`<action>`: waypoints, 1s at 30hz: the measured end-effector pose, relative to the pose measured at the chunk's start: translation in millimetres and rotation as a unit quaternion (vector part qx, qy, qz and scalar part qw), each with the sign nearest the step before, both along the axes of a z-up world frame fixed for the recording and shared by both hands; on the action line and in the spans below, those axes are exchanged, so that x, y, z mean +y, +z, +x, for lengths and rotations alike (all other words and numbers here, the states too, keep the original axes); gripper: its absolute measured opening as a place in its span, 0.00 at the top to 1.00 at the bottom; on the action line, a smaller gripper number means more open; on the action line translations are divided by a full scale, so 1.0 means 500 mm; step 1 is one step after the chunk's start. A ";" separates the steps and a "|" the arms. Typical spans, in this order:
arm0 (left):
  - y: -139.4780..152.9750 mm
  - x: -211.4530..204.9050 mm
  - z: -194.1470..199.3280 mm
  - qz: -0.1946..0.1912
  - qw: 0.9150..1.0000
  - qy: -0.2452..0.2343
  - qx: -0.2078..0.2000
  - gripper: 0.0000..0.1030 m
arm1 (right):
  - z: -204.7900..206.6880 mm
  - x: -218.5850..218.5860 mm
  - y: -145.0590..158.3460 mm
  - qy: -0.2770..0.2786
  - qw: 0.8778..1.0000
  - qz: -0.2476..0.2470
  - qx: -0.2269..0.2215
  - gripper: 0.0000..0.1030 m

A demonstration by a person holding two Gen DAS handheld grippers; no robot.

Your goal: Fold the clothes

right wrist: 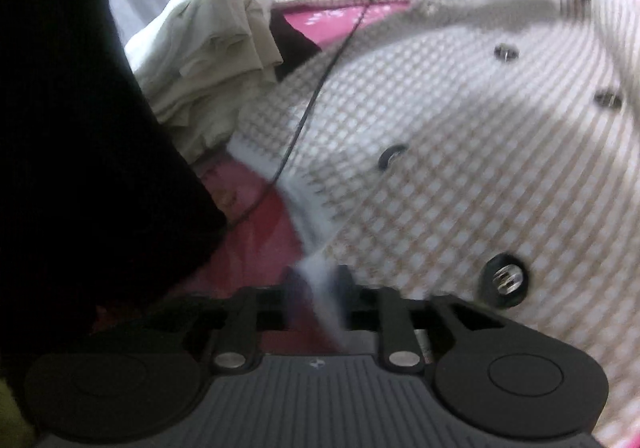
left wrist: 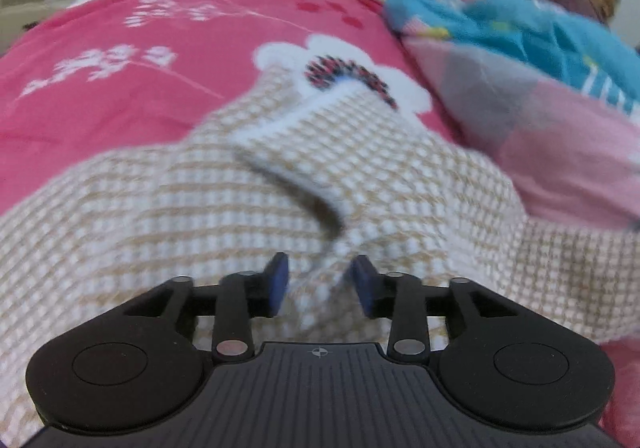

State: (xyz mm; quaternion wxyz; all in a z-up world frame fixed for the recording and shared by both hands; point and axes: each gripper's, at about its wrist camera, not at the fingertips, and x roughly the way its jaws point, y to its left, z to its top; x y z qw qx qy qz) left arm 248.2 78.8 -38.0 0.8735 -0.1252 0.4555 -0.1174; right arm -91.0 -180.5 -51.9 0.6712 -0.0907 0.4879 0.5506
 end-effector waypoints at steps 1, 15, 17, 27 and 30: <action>0.013 0.013 -0.011 -0.005 1.000 0.013 -0.011 0.63 | 0.002 -0.003 0.002 -0.008 1.000 0.005 0.010 0.57; 0.025 -0.153 -0.307 0.019 0.960 -0.278 0.031 0.58 | 0.174 -0.195 0.055 -0.328 0.944 0.012 -0.046 0.52; -0.014 -0.189 -0.356 0.055 0.947 -0.314 0.037 0.58 | 0.178 -0.172 0.006 -0.312 0.948 -0.060 -0.029 0.59; -0.040 -0.178 -0.381 0.066 0.947 -0.312 0.037 0.58 | 0.349 -0.151 0.213 -0.386 0.904 -0.064 -0.174 0.29; -0.041 -0.172 -0.384 0.066 0.947 -0.312 0.028 0.58 | 0.404 -0.207 0.170 -0.497 0.864 -0.032 -0.080 0.28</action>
